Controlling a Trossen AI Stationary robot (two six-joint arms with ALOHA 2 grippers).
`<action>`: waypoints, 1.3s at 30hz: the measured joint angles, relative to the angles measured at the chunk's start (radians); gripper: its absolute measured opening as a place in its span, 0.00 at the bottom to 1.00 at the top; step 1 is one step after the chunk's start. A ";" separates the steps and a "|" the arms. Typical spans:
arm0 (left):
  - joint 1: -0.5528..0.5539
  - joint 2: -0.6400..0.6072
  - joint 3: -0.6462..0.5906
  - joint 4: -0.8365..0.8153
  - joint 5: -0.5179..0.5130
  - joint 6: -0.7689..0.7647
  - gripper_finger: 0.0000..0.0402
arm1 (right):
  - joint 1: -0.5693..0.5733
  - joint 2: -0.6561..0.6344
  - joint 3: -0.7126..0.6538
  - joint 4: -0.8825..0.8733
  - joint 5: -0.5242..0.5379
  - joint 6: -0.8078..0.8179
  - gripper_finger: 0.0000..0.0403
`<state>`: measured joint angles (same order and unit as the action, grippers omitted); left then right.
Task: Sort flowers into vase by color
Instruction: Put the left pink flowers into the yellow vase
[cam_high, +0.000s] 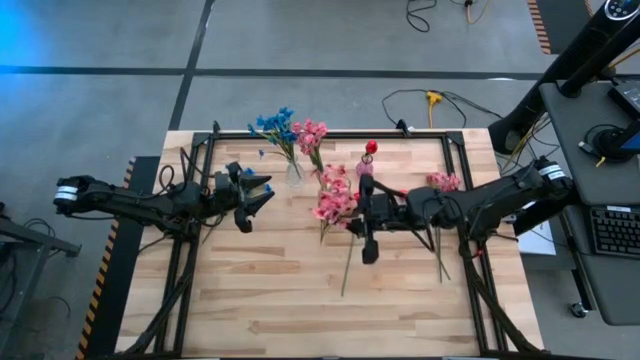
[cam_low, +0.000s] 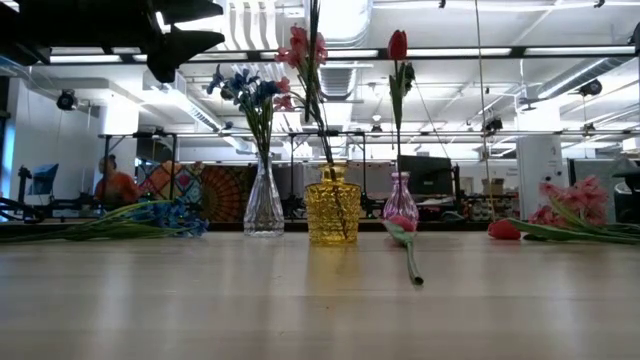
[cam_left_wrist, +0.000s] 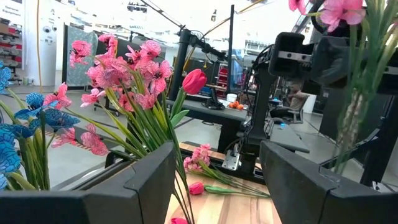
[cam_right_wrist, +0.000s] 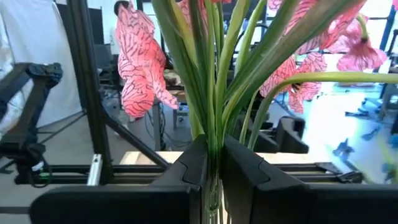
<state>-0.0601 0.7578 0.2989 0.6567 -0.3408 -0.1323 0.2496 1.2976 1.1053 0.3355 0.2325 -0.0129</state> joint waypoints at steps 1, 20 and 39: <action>0.000 0.000 0.000 0.000 0.000 0.000 0.54 | -0.006 0.000 0.000 0.000 0.000 -0.005 0.08; 0.000 0.000 0.000 -0.002 0.000 0.000 0.54 | -0.160 -0.068 -0.001 -0.098 0.005 -0.024 0.08; 0.000 0.000 0.000 -0.004 -0.016 0.000 0.54 | -0.206 -0.085 -0.029 -0.107 0.005 -0.028 0.08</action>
<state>-0.0597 0.7577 0.2989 0.6525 -0.3570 -0.1324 0.0437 1.2129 1.0760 0.2289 0.2377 -0.0413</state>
